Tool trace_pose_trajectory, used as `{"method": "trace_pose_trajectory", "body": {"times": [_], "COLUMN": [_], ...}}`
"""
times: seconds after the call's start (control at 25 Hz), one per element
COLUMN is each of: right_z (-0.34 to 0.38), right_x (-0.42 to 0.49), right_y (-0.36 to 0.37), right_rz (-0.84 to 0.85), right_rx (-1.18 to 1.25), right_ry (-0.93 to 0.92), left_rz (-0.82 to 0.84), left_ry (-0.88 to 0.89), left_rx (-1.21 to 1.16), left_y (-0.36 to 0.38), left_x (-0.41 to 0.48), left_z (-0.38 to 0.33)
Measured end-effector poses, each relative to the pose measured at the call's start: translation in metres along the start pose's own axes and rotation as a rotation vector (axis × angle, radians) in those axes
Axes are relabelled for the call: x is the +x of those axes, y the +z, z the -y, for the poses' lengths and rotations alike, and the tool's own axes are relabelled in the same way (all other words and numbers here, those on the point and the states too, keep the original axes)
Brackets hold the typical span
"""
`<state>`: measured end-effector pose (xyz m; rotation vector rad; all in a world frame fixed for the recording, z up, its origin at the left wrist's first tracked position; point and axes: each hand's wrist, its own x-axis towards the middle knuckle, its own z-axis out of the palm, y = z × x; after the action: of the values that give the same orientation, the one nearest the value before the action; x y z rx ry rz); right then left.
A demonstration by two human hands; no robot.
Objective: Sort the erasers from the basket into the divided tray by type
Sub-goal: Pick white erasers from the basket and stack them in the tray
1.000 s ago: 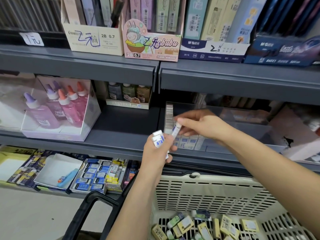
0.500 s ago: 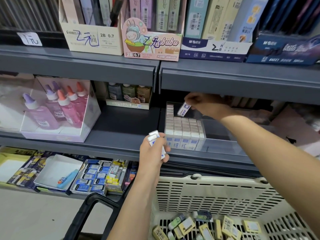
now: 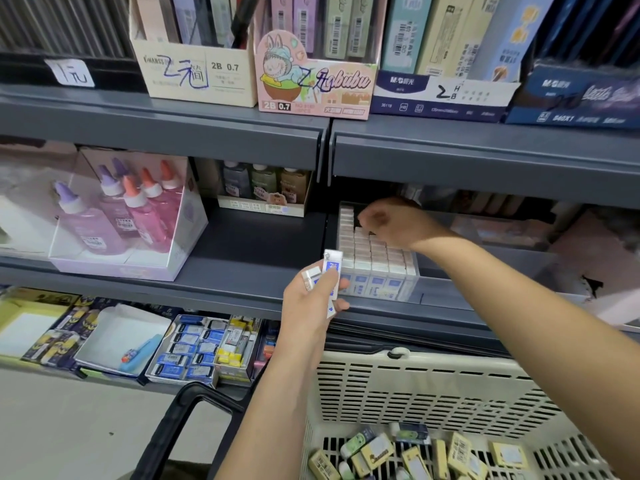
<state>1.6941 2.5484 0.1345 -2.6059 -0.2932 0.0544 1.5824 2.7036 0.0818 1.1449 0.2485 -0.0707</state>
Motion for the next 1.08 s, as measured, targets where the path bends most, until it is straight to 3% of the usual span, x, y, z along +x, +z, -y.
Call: {"method": "trace_pose_trajectory", "body": {"times": [0.12,0.28,0.4,0.6,0.72,0.84,1.08], "right_z": [0.02,0.041,0.042,0.026,0.007,-0.004,-0.01], "right_x": [-0.026,-0.052,-0.056,-0.043,-0.017,0.003,0.018], "right_y": [-0.003,0.0,-0.001,-0.02,-0.034,-0.027,0.002], "right_rz": [-0.082,0.12,0.152,0.003,-0.112,-0.228,-0.055], "right_rx": [0.119,0.325,0.398,0.552,0.411,0.081,0.077], "right_ry": [-0.009,-0.1,-0.07,0.08,0.155,0.216,0.069], "left_rz": [0.002,0.049,0.078,-0.003,-0.028,-0.013,-0.033], "left_ry": [0.006,0.011,0.0,0.031,0.019,0.065,0.262], "left_rx": [-0.016,0.006,-0.066,0.069,0.034,0.086,0.219], "left_y": [0.001,0.003,0.003,0.002,0.002,0.001,-0.003], "left_x": [0.0,-0.003,-0.005,-0.003,-0.001,-0.003,0.001], "left_z": [-0.001,-0.001,-0.005,-0.003,-0.002,0.001,0.007]}}
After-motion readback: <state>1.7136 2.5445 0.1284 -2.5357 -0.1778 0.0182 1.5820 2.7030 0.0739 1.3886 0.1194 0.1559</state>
